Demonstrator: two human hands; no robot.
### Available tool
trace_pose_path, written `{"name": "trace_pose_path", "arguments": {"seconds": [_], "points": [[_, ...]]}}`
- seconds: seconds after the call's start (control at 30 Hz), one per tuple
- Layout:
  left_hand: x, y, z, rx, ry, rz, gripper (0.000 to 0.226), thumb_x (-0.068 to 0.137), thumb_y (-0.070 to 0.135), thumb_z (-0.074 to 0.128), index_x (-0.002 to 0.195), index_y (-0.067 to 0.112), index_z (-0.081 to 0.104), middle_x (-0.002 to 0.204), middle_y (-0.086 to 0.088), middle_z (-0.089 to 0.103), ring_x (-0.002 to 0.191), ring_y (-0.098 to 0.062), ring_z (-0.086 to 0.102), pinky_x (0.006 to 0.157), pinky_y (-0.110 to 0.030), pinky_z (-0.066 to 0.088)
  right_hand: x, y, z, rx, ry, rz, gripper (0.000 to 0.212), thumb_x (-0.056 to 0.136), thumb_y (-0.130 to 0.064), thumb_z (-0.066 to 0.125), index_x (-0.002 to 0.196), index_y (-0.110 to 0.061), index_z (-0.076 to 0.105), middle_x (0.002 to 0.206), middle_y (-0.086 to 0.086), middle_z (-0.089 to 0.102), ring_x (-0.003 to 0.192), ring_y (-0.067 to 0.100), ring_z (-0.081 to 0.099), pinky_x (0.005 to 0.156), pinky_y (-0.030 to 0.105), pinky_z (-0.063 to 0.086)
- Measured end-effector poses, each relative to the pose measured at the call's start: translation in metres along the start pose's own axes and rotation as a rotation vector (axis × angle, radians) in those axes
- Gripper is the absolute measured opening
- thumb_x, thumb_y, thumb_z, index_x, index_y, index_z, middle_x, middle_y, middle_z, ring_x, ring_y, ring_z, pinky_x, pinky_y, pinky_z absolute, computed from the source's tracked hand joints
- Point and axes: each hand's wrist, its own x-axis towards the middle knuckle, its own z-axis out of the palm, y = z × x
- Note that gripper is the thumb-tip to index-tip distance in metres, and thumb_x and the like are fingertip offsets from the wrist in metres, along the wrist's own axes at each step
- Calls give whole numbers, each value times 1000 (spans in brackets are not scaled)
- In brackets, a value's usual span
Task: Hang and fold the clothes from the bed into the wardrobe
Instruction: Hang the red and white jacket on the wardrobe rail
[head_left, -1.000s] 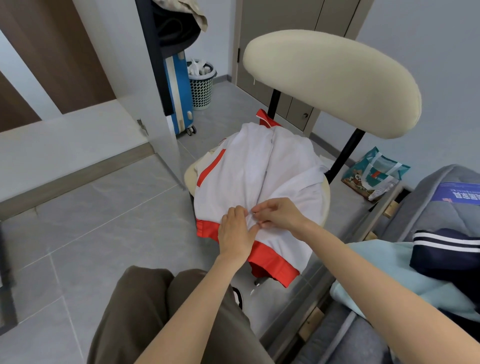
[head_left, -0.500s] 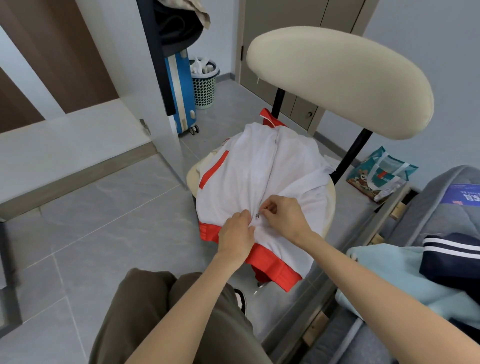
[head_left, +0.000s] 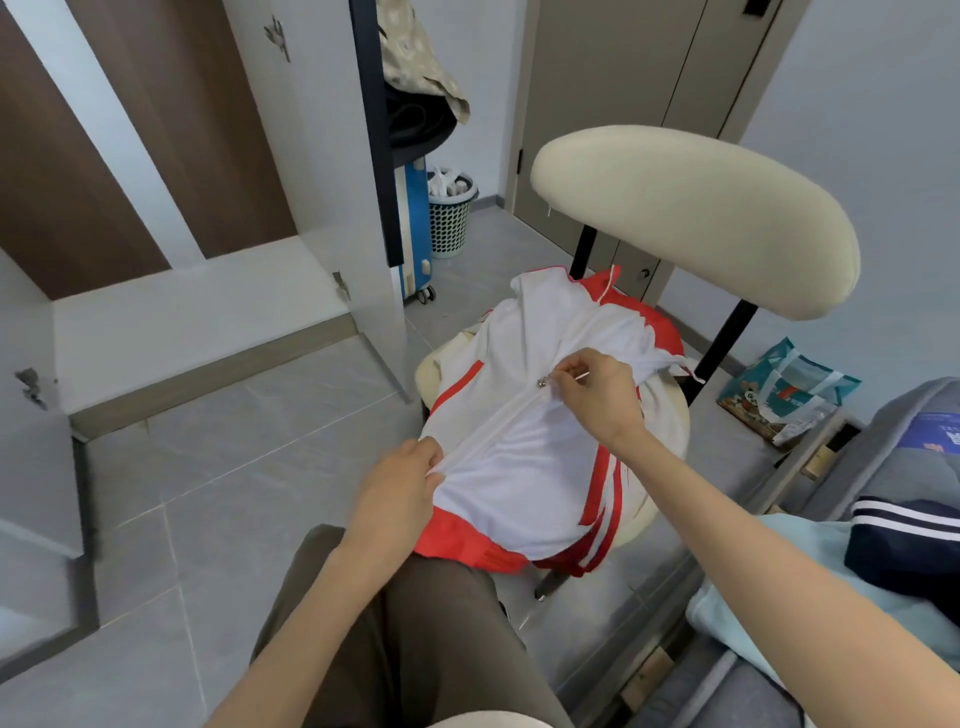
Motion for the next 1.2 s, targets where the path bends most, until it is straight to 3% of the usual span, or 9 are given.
{"name": "trace_pose_path", "arguments": {"seconds": [0.2, 0.33, 0.4, 0.53, 0.7, 0.8, 0.9, 1.0, 1.2], "points": [[-51, -58, -36, 70, 144, -205, 6, 95, 13, 52, 97, 10, 56, 97, -9, 59, 91, -31, 56, 75, -40, 43, -2, -17, -11, 74, 77, 19, 13, 91, -8, 55, 93, -2, 67, 92, 10, 71, 85, 29, 67, 81, 42, 53], [-64, -85, -54, 129, 153, -423, 7, 94, 6, 47, 95, 5, 54, 96, -17, 60, 91, -34, 57, 72, -41, 46, -4, -36, -16, 84, 54, -54, 13, 90, -8, 57, 91, -1, 68, 89, 8, 71, 83, 20, 65, 81, 34, 51], [-57, -81, -58, 200, 100, -459, 20, 93, 6, 47, 112, 4, 53, 112, -18, 59, 104, -33, 54, 84, -40, 47, -10, -46, -15, 74, 2, -117, 9, 88, -5, 59, 85, -4, 68, 82, 4, 70, 75, 14, 63, 72, 23, 46], [-30, -27, -57, 106, 91, -202, 57, 93, 33, 57, 143, 16, 36, 143, -9, 43, 129, -29, 40, 104, -39, 35, -19, -56, -14, 94, -86, -143, 10, 87, -5, 61, 86, -3, 71, 79, 5, 72, 71, 12, 65, 65, 15, 47], [9, 58, -33, 218, 69, 84, 53, 97, 45, 45, 144, 22, 35, 140, -2, 47, 126, -25, 44, 101, -37, 36, -38, -59, -12, 169, -221, -154, 9, 86, -4, 63, 80, -5, 69, 80, 9, 73, 70, 14, 67, 64, 12, 47], [20, 75, -22, 268, 49, 76, 32, 102, 35, 39, 121, 15, 55, 116, -5, 60, 109, -25, 55, 85, -33, 39, -48, -54, -11, 132, -235, -170, 8, 86, -4, 63, 80, -5, 69, 75, 3, 70, 66, 6, 63, 59, 7, 42], [18, 72, -11, 253, 27, 47, 34, 104, 33, 35, 104, 9, 59, 107, -7, 60, 102, -24, 55, 77, -33, 42, -50, -43, -15, 119, -190, -154, 9, 86, -2, 61, 80, -6, 67, 75, 1, 69, 66, 6, 62, 61, 10, 44], [12, 58, -8, 222, 21, 32, 34, 104, 33, 36, 99, 9, 59, 106, -7, 59, 102, -24, 54, 77, -33, 42, -44, -31, -20, 98, -77, -119, 12, 87, -1, 59, 80, -8, 66, 72, -7, 66, 67, 6, 61, 62, 11, 45], [4, 22, -5, 175, -8, -38, 31, 103, 32, 38, 104, 12, 62, 109, -6, 62, 101, -26, 57, 82, -36, 44, -23, -5, -32, 94, 95, 10, 11, 90, -5, 59, 90, -1, 70, 87, 6, 71, 78, 13, 62, 70, 14, 42]]}}
